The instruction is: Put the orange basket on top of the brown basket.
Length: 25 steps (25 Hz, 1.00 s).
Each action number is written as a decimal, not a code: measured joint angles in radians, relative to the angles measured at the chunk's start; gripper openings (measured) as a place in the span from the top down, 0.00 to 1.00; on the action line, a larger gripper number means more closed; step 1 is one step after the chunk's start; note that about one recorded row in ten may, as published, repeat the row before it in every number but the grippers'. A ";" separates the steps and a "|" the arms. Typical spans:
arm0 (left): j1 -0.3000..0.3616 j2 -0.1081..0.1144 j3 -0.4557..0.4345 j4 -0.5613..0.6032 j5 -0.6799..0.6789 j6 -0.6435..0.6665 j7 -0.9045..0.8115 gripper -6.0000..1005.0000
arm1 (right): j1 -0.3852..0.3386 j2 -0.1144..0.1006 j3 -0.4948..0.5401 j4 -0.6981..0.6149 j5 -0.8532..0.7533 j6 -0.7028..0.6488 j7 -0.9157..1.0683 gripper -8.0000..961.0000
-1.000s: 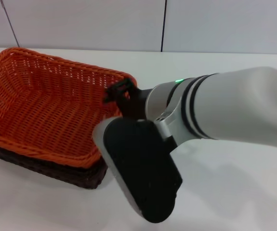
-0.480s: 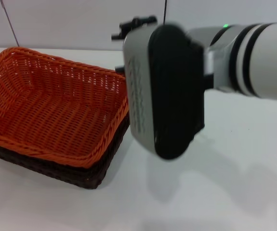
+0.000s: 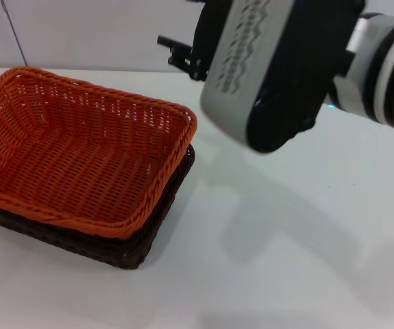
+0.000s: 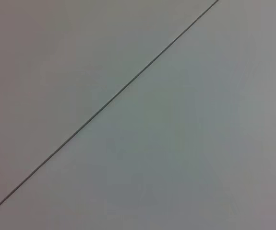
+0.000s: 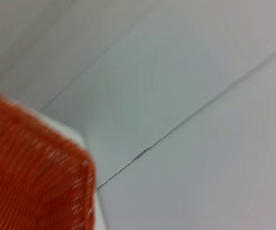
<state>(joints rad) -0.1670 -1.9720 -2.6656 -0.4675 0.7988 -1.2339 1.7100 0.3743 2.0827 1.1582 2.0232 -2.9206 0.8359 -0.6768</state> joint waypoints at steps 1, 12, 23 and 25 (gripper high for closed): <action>-0.001 0.004 0.001 -0.001 0.004 0.003 0.002 0.27 | -0.024 0.000 0.003 -0.005 0.000 -0.041 0.017 0.47; -0.013 0.043 -0.006 -0.014 0.044 0.038 0.018 0.27 | -0.267 0.005 -0.026 -0.263 0.001 -0.745 0.274 0.47; -0.018 0.045 -0.006 -0.058 0.099 0.057 0.050 0.27 | -0.259 0.004 -0.105 -0.867 0.301 -1.691 0.286 0.47; -0.018 0.034 -0.009 -0.074 0.102 0.056 0.057 0.27 | -0.243 0.003 -0.117 -0.925 0.351 -1.758 0.289 0.47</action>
<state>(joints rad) -0.1852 -1.9378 -2.6742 -0.5414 0.9013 -1.1776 1.7675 0.1309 2.0858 1.0410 1.0986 -2.5694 -0.9225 -0.3880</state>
